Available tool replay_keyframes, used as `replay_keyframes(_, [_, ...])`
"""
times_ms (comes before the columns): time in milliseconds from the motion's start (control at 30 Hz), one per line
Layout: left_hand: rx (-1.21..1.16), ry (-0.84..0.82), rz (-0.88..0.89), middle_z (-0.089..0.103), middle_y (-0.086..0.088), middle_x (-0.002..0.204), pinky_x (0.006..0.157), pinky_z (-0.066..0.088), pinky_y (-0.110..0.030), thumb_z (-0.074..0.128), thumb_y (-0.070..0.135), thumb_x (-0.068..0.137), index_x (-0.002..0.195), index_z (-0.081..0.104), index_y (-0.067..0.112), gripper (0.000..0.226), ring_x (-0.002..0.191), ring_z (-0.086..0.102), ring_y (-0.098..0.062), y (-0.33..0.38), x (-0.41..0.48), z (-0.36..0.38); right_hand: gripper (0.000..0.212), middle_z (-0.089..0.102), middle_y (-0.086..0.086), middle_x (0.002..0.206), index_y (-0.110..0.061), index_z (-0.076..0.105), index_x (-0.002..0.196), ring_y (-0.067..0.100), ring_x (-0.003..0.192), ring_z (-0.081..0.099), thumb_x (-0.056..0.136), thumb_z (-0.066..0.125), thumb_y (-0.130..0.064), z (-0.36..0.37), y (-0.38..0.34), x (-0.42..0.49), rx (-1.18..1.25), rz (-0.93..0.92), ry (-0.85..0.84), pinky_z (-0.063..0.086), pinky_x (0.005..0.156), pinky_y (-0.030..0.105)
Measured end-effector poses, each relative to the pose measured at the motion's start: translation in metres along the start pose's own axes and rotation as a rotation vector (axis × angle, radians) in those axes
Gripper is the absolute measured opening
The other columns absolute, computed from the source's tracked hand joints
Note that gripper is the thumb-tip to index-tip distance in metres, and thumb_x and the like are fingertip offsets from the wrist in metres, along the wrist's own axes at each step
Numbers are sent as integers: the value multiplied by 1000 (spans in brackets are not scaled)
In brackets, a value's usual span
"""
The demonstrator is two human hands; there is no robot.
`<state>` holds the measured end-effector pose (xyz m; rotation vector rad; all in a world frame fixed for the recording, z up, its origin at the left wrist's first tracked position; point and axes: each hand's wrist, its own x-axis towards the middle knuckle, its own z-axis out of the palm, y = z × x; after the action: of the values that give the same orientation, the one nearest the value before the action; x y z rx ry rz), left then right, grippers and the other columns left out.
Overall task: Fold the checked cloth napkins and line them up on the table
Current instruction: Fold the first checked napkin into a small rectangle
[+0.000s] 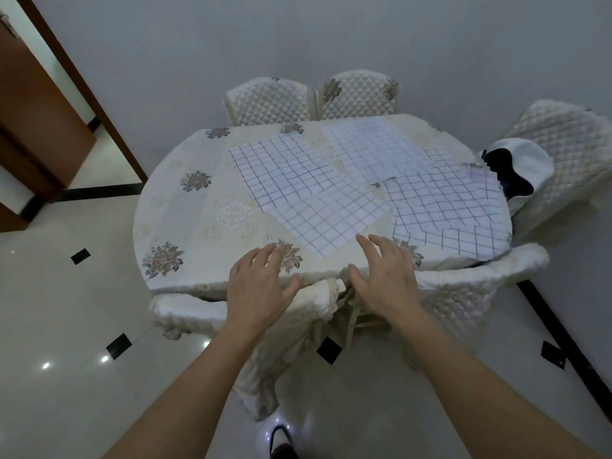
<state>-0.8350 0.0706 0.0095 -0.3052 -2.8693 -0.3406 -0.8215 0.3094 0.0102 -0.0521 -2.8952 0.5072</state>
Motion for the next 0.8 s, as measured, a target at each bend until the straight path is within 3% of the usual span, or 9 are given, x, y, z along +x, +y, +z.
replay_keyframes(333, [-53,-31,-80,53,2,145,108,41,-45,37,59,88,144,49,23,66,133,47,-23,-38,128,50,58,42,4,153,-25,39,151,24,142,36,98,49,-47,44,24,109,-28,11,-85,27,119,51])
replay_keyframes(433, [-70,-77,-111,49,1,148,112,37,-45,46,55,92,146,45,21,64,137,43,-23,-54,165,67,57,45,7,151,-23,42,149,26,141,38,98,47,-47,57,24,152,-12,0,-109,29,118,51])
replay_keyframes(600, [-80,-142,-118,52,0,145,107,40,-46,50,53,92,144,48,19,62,133,46,-24,-68,222,98,57,46,8,150,-22,44,148,28,139,40,97,53,-44,77,24,214,-2,-2,-119,31,116,53])
replay_keyframes(800, [-110,-172,-103,56,-2,141,106,44,-47,48,55,88,141,51,16,66,130,50,-25,-59,256,126,60,53,8,143,-21,48,145,27,132,48,94,40,-51,97,50,245,-28,-45,-152,38,111,53])
